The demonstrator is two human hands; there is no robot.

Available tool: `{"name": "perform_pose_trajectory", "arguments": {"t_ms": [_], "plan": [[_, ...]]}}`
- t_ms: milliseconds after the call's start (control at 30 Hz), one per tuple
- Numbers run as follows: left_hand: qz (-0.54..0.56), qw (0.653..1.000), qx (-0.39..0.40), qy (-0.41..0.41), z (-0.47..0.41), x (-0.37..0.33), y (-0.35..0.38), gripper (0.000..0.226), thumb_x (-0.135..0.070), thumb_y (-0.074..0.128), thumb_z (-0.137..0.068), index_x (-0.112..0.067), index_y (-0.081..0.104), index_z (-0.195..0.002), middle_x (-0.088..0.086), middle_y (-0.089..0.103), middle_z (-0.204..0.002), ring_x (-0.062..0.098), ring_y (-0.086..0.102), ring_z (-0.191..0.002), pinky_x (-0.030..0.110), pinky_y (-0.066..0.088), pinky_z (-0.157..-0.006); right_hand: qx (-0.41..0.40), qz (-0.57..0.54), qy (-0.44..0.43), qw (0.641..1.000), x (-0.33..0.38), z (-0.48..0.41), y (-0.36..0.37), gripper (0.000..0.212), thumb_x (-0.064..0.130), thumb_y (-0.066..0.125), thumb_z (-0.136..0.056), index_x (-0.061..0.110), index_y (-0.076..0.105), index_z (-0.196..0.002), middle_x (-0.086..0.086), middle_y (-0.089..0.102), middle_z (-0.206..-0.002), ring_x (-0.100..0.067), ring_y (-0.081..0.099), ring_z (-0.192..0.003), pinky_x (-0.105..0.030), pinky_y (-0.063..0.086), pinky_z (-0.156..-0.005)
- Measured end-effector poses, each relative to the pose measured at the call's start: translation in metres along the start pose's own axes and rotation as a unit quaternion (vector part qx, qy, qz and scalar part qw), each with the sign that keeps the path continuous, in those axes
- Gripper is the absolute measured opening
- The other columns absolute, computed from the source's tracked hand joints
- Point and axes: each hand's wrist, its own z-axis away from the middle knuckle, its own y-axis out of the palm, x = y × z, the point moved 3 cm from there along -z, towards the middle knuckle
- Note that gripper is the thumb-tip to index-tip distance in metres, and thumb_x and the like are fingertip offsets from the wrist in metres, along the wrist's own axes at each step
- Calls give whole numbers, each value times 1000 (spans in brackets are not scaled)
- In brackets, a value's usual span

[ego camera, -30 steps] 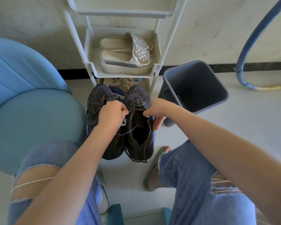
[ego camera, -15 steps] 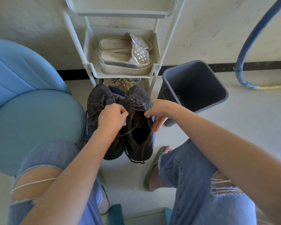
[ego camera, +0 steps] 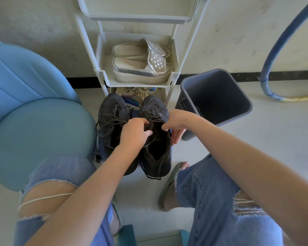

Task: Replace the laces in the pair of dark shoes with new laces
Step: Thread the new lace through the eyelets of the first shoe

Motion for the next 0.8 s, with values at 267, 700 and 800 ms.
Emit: {"name": "perform_pose_trajectory", "arguments": {"t_ms": [267,700,800], "plan": [[-5,996,-77,40,0,15,-25,28,-11,59,-90,-20,66,-116,2,65,-115,21,60,-106,36,48,-94,100,-15,-4,995,-1,7,-2,24,0,58,-88,-11,61,-109,-25,70,-100,-26,73,-69,-33,61,-65],[264,928,-137,223,-13,-44,-54,39,7,44,-89,-17,72,-102,-10,66,-106,-6,61,-86,5,44,-80,-41,-588,-126,798,8,3,-49,11,9,57,-93,9,59,-82,3,60,-53,-8,53,-51,-17,51,-53],[230,938,-104,238,-27,-64,-58,41,10,41,-88,-14,73,-99,-3,67,-102,-9,59,-80,1,40,-70,-195,-560,-161,789,8,2,-61,10,5,51,-94,6,60,-98,-1,68,-78,-9,62,-65,-18,51,-57]]}}
